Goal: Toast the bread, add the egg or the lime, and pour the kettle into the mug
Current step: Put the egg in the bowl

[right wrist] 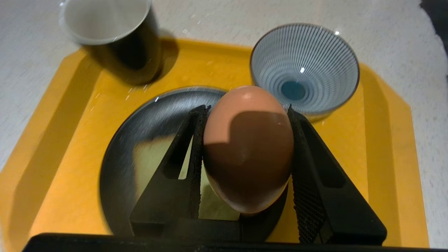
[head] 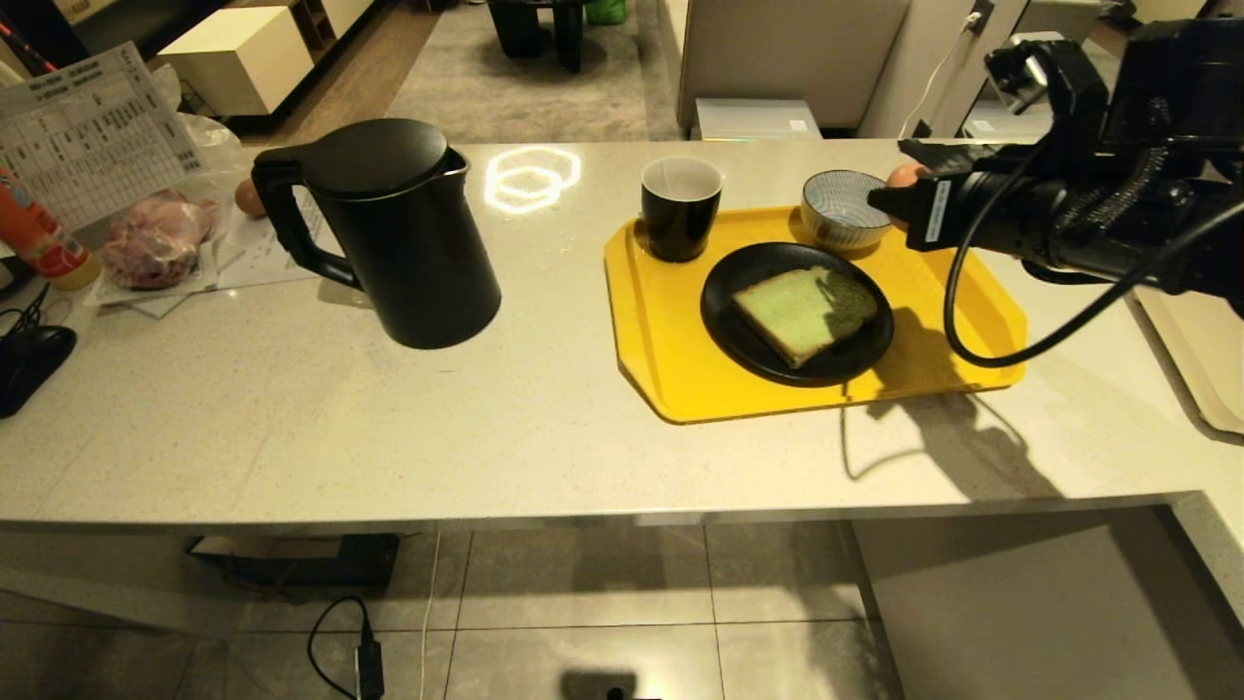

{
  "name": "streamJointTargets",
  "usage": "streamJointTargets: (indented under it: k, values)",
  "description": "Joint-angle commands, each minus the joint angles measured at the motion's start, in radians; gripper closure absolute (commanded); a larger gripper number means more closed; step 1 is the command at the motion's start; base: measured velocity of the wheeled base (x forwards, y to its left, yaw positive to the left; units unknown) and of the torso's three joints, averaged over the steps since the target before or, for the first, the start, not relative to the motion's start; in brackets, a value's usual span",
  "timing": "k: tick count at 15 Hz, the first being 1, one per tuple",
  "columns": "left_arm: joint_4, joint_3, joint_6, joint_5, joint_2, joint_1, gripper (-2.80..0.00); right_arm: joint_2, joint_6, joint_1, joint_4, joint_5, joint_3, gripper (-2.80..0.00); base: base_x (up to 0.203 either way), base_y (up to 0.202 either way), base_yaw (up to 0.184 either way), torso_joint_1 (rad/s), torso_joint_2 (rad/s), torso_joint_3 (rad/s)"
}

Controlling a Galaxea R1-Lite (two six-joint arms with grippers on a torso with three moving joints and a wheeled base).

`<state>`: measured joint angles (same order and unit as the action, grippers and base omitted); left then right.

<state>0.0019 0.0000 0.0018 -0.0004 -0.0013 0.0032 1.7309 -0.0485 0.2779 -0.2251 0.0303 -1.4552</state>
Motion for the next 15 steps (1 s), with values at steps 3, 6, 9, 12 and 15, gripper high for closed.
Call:
streamJointTargets:
  k: [3,6,9,12,15]
  values:
    - [0.0,0.0,0.0,0.001,0.001,0.0,0.0,0.298,0.002,0.015,-0.064,0.071,-0.286,0.0,0.0,0.0,0.0,0.0,0.0,0.0]
    - [0.0,0.0,0.0,0.001,0.001,0.0,0.0,0.442,-0.001,0.036,-0.164,0.158,-0.446,0.0,0.0,0.0,0.0,0.0,0.0,0.0]
    - [0.0,0.0,0.0,0.002,0.001,0.0,0.0,0.505,-0.044,0.039,-0.184,0.209,-0.497,0.0,0.0,0.0,0.0,0.0,0.0,0.0]
    - [0.0,0.0,0.0,0.001,0.001,0.0,0.0,0.511,-0.068,0.008,-0.186,0.22,-0.498,0.0,0.0,0.0,0.0,0.0,0.0,0.0]
    - [0.0,0.0,0.0,0.0,0.001,0.0,0.0,0.503,-0.065,-0.012,-0.226,0.224,-0.498,0.0,0.0,0.0,0.0,0.0,0.0,0.0]
